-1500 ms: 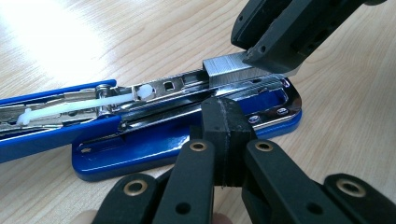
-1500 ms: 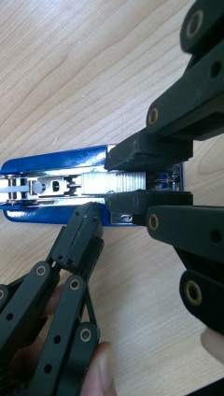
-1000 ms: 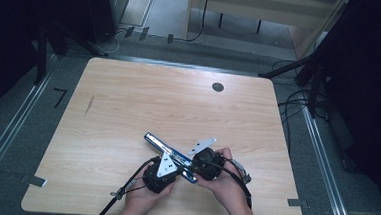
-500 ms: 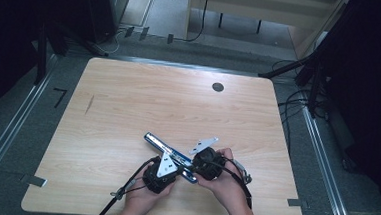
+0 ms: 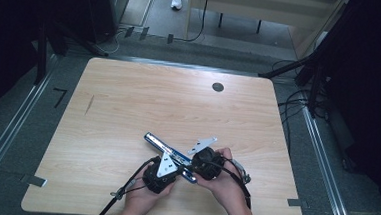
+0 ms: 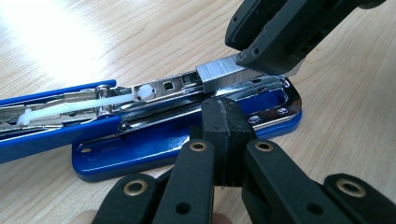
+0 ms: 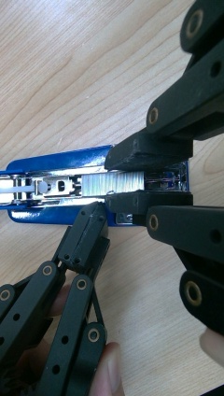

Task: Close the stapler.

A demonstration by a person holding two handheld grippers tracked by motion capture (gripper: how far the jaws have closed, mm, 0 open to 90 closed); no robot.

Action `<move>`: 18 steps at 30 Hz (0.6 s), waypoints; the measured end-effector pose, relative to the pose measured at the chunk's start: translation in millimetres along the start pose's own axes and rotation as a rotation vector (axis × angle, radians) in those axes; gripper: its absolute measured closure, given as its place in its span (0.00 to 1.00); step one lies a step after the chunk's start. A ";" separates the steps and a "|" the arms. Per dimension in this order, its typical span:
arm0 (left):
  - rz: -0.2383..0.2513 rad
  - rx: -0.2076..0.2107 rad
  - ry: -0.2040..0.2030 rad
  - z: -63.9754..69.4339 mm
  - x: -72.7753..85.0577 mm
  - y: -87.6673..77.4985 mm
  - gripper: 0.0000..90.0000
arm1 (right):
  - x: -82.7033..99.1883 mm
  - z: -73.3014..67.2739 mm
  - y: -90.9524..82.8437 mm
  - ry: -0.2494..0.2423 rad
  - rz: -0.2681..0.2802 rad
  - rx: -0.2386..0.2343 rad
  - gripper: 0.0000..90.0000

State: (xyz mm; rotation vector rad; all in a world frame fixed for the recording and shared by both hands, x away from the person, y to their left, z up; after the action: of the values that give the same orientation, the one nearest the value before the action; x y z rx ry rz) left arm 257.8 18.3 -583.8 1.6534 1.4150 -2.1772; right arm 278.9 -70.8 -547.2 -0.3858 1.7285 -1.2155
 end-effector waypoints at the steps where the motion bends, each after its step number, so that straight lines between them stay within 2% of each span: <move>1: 0.002 0.000 0.000 0.1 -0.1 0.1 1.00 | 0.1 -0.1 -0.6 0.003 -0.002 0.002 0.88; 4: 0.000 0.000 0.001 0.0 0.0 0.0 1.00 | 0.2 2.4 -2.8 -0.002 -0.006 0.014 0.89; 18: 0.000 0.000 0.001 0.0 0.0 0.0 1.00 | 1.9 1.7 -3.5 -0.003 -0.027 0.010 0.89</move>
State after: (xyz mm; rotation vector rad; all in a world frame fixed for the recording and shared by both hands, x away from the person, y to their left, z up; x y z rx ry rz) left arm 257.8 18.3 -583.8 1.6544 1.4154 -2.1771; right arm 278.5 -74.6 -545.2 -0.4060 1.7194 -1.2415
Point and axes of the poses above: each handheld gripper's, and its own axes: y roughly forward along the jaws, x roughly out of its underside, z roughly to its right, the point moved 8 cm from there along y, roughly forward along the jaws, and after that the axes turned 1 degree about -x, right-handed, at the moved point
